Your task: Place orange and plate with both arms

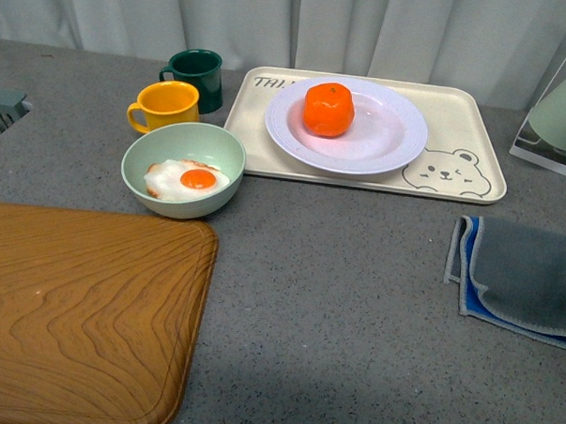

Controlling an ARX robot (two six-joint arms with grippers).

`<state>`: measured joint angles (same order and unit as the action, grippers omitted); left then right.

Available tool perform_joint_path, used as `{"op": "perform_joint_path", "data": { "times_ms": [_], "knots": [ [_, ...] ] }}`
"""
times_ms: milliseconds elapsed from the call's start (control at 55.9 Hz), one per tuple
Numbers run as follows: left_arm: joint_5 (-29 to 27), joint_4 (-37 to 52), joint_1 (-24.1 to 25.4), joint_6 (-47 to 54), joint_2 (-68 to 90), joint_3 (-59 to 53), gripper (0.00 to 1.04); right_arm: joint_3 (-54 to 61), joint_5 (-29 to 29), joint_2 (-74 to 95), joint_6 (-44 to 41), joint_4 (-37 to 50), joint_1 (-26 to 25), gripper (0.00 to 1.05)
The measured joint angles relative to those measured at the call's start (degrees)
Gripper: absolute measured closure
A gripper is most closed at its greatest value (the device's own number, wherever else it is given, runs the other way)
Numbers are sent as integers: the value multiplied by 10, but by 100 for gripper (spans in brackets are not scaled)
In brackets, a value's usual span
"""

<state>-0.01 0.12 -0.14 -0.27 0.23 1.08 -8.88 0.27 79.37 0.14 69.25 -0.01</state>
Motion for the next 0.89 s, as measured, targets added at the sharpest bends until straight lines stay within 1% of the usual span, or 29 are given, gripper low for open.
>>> {"op": "perform_joint_path", "data": {
  "times_ms": [36, 107, 644, 804, 894],
  "knots": [
    [0, 0, 0, 0, 0, 0, 7, 3, -2, -36, 0, -41, 0, 104],
    [0, 0, 0, 0, 0, 0, 7, 12, -2, -87, 0, -78, 0, 104],
    [0, 0, 0, 0, 0, 0, 7, 75, -2, -321, 0, -243, 0, 104],
    [0, 0, 0, 0, 0, 0, 7, 84, -2, -416, 0, -326, 0, 104],
    [0, 0, 0, 0, 0, 0, 7, 85, -2, -449, 0, -355, 0, 104]
  ]
}}
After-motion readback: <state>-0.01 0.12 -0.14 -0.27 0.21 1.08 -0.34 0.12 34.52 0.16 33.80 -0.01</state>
